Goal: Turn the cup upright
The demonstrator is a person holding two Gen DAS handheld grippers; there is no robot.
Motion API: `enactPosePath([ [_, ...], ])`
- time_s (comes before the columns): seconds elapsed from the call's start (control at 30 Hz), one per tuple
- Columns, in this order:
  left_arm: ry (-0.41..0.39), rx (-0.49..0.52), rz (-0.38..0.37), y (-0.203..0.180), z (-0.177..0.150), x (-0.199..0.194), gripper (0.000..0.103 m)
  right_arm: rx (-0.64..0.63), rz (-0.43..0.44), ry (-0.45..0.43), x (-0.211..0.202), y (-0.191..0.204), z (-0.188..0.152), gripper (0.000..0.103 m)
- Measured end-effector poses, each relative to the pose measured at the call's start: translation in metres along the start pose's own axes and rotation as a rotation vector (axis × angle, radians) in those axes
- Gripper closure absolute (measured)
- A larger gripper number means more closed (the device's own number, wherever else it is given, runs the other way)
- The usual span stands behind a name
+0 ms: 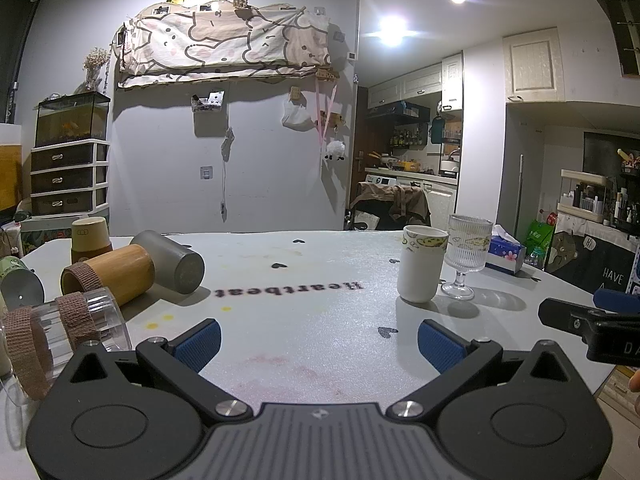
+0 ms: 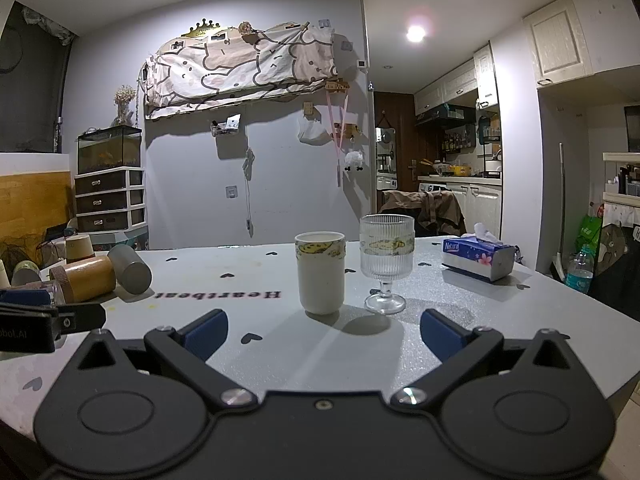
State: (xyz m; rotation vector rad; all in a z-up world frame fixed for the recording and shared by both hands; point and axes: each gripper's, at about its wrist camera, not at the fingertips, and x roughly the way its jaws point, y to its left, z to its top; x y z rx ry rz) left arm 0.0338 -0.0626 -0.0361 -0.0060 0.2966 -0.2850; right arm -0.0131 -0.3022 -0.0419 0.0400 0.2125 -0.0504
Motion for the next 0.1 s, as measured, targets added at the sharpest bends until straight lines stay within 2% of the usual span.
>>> enactPosePath([
  [0.1, 0.0, 0.0, 0.0, 0.0003, 0.0002, -0.0005, 0.0, 0.0, -0.001, 0.0, -0.0002, 0.0001, -0.0001, 0.0],
])
